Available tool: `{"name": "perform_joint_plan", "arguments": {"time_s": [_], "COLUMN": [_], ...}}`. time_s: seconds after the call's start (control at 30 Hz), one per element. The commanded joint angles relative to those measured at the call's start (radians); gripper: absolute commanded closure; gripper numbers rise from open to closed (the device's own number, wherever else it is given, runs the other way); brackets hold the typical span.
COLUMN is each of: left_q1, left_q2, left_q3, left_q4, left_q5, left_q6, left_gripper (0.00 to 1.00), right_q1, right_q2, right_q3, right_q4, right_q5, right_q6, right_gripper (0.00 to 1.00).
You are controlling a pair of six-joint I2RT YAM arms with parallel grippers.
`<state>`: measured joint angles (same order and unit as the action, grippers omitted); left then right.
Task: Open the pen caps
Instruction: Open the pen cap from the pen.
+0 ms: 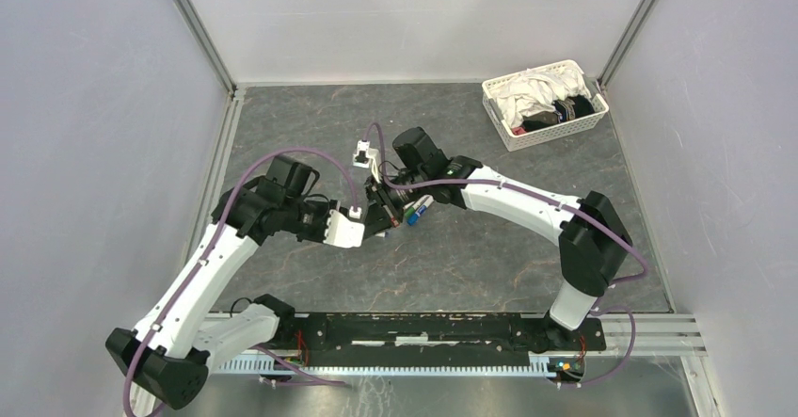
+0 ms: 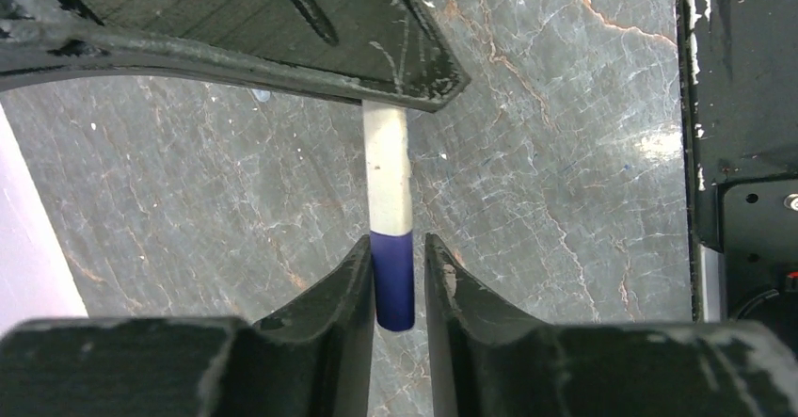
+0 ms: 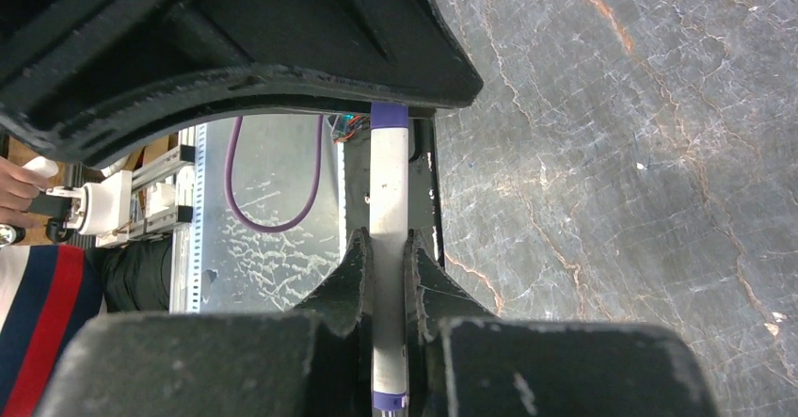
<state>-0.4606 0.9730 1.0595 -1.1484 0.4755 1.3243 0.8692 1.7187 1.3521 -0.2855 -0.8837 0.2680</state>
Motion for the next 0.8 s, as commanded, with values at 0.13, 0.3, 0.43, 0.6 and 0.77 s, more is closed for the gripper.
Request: {"name": "perform_joint_plan", "arguments": {"time_s": [0.13,0.3,0.43,0.6,0.77], "left_q1": [-0.004,-0.003,0.008,0.174,0.261], "left_q2": [0.024,0.02,0.073,0.141,0.189], "left_q3": [0.019,0.009,0.037,0.073,0.082], "left_q4": [0.044,0.047,0.035,-0.014,0.002], "left_q5": [0.016,-0.066,-0.18,-0.214,-0.222], "left_q6": [-0.023,-0.018,-0.021,0.166,0.238], "left_gripper": [0.96,0.98,0.98,0.98,0.98], "right_q1": [-0.003,-0.017,-0.037,-0.086,-0.115], "right_q2": [-0.011,-0.033,-0.106,-0.215,-0.293], "right_q3": [0.047,0.008,-0.116,-0.296,-0.385], "right_q4": [0.038,-0.044,-0.111,-0.145,-0.145], "right_q5": [-0.013,0.042,0.131,0.217,0.254], "right_q6": [-0.007,-0.08,-0.161,-0.213,-0.221], "right_gripper": [1.0,1.0,1.0,1.0,1.0]}}
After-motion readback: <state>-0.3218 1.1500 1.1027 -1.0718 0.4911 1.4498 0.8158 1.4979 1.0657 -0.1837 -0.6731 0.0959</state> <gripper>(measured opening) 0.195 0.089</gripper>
